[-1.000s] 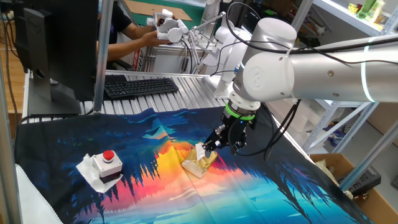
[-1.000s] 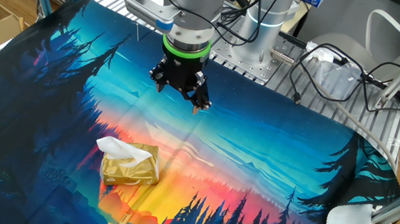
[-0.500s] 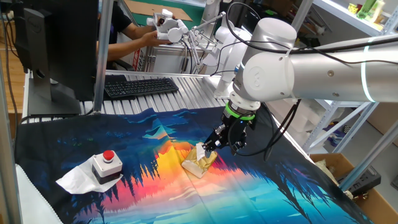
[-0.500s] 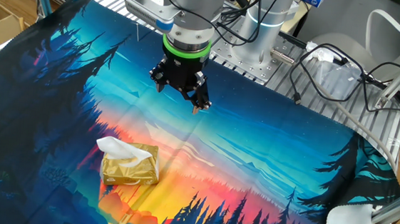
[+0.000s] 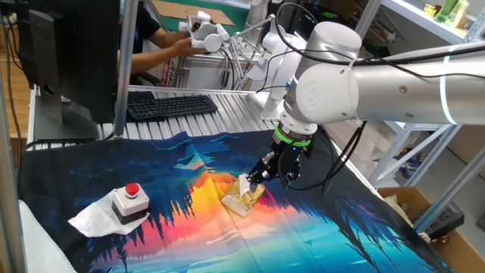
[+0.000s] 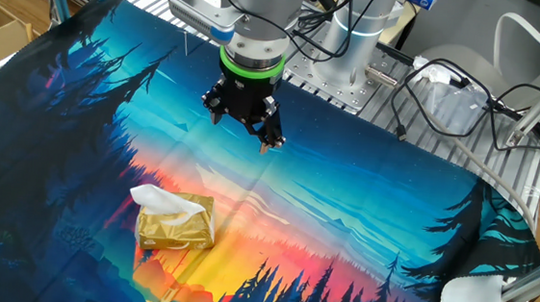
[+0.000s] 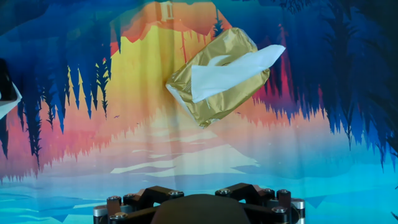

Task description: Pull out a napkin

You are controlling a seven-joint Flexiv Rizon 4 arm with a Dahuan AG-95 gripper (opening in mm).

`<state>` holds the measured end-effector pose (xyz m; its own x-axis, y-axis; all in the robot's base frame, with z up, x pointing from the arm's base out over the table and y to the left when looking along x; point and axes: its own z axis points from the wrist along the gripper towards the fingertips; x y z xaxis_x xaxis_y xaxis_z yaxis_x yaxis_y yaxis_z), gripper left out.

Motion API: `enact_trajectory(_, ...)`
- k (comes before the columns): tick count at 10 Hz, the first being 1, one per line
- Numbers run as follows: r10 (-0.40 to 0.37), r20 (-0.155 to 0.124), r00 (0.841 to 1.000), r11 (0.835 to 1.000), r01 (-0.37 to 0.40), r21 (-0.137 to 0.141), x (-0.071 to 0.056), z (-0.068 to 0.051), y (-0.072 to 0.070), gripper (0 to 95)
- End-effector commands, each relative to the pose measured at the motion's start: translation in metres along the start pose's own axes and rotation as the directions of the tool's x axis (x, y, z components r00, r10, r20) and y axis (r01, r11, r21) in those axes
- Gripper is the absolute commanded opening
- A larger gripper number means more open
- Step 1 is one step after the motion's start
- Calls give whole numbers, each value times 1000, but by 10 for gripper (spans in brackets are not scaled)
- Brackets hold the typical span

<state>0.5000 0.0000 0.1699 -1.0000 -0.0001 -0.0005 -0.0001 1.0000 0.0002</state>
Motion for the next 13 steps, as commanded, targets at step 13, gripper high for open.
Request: enact_trajectory(13, -113, 8, 994, 992, 112, 51, 0, 0, 0, 0)
